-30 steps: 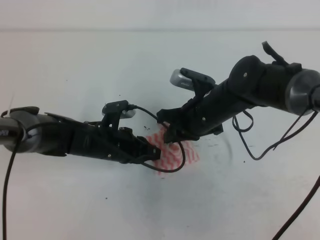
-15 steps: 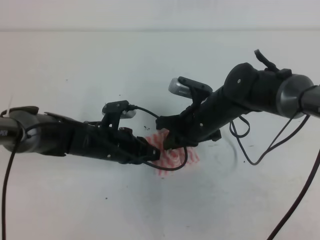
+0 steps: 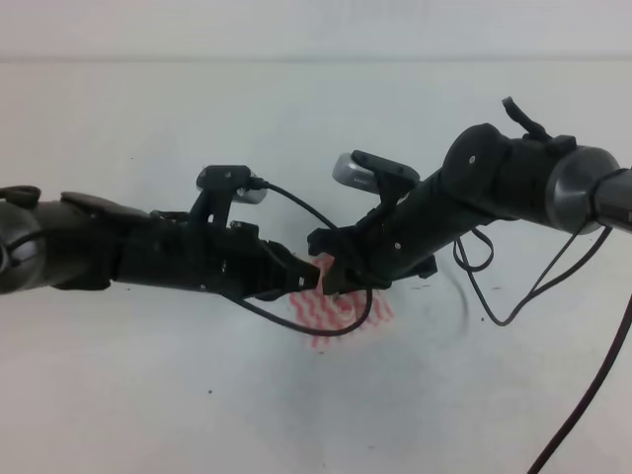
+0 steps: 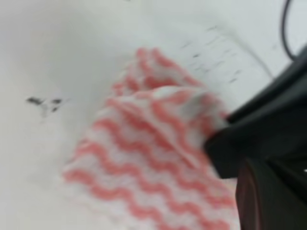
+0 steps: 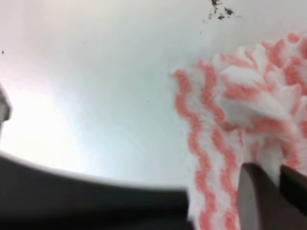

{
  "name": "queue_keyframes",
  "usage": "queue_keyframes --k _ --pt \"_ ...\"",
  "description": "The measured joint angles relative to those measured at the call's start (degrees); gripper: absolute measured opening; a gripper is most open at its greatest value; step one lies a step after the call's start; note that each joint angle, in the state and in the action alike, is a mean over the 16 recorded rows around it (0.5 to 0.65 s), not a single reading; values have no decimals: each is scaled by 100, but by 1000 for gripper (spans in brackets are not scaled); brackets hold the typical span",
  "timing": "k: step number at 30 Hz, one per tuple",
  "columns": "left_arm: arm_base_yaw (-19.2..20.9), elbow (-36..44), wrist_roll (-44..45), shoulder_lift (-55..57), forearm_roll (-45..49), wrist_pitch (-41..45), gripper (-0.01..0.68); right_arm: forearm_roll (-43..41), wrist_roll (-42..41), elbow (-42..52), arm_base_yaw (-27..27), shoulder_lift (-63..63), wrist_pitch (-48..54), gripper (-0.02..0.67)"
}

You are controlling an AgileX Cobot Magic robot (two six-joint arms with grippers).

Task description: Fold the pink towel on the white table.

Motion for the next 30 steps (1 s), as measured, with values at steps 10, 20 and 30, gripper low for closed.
queue_keyframes --k 10,20,30 --pt "0 763 2104 -315 -1200 201 -4 36 -6 2 0 7 21 -16" --pt "0 721 2828 179 -1542 175 -4 89 -6 2 0 11 53 -16" --pt "5 525 2833 611 -1486 128 -4 141 2 2 0 7 66 -17"
